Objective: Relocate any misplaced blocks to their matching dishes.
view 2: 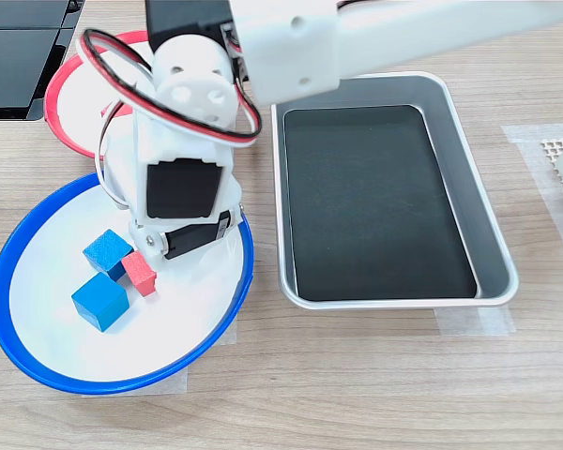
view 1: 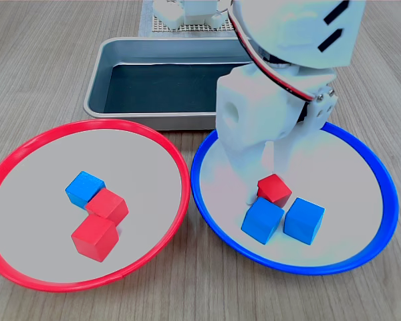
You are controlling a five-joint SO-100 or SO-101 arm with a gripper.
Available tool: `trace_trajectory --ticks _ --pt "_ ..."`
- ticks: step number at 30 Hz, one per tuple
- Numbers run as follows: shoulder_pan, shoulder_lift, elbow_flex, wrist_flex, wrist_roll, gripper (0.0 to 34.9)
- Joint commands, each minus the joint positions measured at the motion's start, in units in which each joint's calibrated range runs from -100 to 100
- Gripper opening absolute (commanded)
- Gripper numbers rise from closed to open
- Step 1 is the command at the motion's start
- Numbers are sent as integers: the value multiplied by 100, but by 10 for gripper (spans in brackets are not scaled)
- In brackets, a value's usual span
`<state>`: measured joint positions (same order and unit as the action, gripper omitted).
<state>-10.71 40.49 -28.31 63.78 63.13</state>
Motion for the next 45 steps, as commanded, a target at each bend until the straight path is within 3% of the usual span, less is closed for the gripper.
trace_trajectory --ticks 1,13,29,37,45 --pt "-44 6 -250 -60 34 9" --pt "-54 -3 -241 -167 15 4" --pt "-54 -2049 1188 -109 -5 4" --pt "652 -2544 1425 -522 -20 4" --pt "1236 -1922 988 -728 -562 4"
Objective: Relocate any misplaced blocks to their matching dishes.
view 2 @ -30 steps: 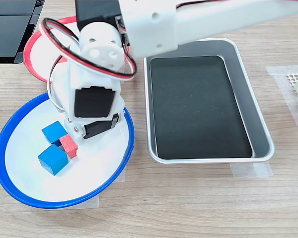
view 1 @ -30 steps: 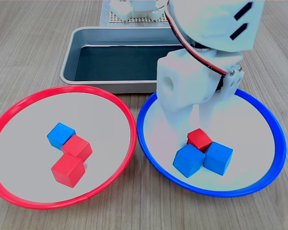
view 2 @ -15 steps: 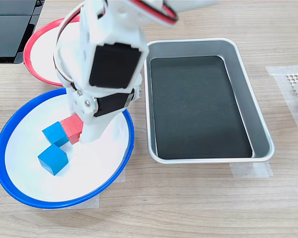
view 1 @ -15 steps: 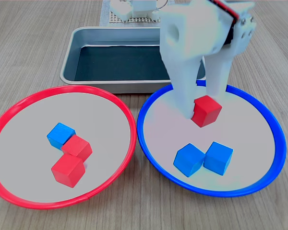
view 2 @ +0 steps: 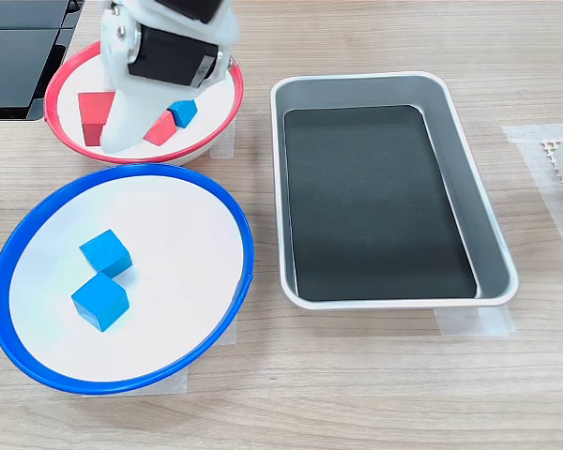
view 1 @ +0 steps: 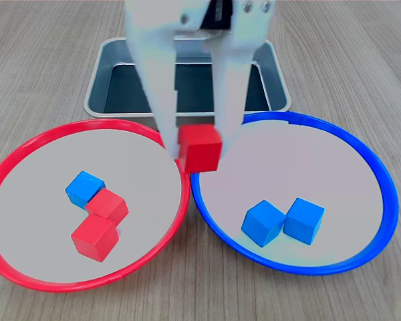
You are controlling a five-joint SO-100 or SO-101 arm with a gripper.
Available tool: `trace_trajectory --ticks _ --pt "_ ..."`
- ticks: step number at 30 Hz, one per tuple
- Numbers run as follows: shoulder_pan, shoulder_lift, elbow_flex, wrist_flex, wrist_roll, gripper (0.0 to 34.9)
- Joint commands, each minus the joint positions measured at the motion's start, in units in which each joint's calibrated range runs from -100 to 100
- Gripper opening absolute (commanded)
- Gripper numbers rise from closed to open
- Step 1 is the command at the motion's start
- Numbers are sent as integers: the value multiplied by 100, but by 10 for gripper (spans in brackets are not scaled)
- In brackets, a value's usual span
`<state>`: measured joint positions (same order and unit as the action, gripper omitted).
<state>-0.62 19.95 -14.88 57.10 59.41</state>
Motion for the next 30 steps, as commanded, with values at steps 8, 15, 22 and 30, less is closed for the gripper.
trace_trajectory --ticks 8,15,22,30 --pt "490 849 -911 -60 -308 4" --pt "603 1455 -1411 -51 -303 4" --pt "763 1890 -1803 39 -103 39" --pt "754 1992 -1994 89 -88 103"
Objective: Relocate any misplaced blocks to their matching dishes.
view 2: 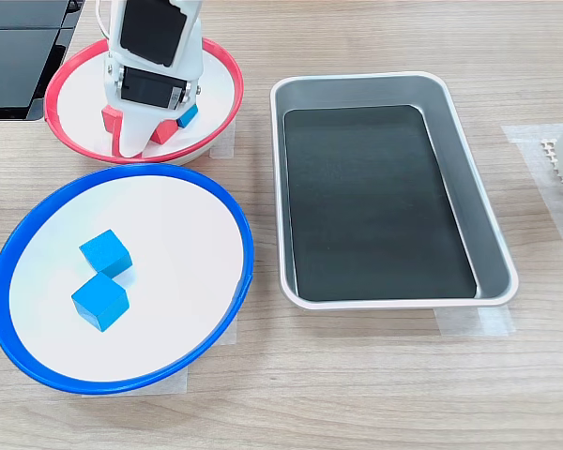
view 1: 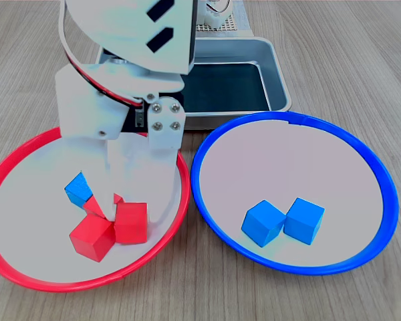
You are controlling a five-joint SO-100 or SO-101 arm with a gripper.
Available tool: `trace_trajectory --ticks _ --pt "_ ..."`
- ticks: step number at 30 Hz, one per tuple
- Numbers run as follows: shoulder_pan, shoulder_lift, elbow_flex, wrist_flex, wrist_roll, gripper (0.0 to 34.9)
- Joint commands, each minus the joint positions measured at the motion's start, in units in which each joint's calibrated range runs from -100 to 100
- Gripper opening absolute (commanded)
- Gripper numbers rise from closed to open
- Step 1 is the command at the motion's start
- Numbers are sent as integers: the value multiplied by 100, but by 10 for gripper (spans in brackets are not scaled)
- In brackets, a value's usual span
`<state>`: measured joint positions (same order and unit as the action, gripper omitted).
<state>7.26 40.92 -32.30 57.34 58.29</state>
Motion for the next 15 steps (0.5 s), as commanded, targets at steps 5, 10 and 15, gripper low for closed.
trace_trajectory --ticks 5,10,15 --pt "-147 -497 -151 98 -49 105" --pt "-203 -1248 231 131 -190 99" --pt "-6 -2075 823 304 -264 94"
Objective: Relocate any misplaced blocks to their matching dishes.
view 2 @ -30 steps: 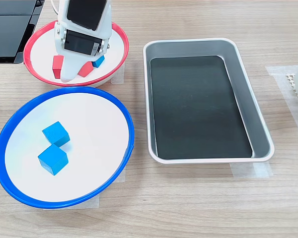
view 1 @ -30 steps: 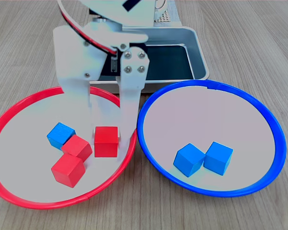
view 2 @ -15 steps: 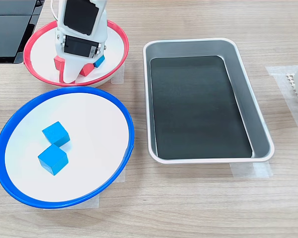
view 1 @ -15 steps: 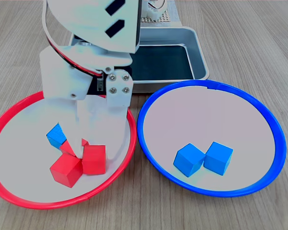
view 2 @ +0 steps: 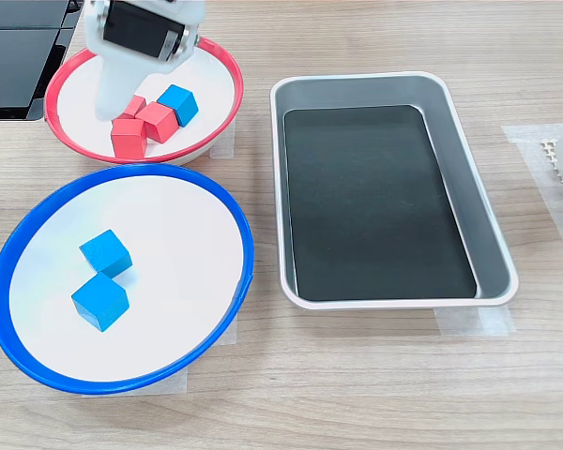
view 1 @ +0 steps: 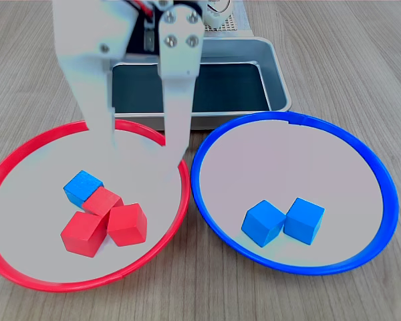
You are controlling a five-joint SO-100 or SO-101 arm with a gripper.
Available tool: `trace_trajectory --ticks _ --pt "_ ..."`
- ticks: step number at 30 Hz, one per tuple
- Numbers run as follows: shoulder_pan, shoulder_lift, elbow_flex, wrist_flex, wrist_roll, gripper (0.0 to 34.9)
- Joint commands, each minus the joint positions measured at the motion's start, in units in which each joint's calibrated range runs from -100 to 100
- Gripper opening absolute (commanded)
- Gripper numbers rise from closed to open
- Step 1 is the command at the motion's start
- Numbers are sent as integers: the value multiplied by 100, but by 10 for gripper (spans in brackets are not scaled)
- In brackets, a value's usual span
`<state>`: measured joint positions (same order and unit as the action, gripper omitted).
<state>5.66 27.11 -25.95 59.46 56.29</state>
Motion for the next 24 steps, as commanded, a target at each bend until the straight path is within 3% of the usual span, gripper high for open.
trace_trajectory --ticks 1,5,11,17,24 --pt "201 -830 351 100 -88 91" --pt "408 -1479 1362 1 -205 67" --pt "521 -2169 2336 265 -811 71" --pt "474 -2485 2436 595 -1988 77" --pt "577 -2093 2154 257 -3482 101"
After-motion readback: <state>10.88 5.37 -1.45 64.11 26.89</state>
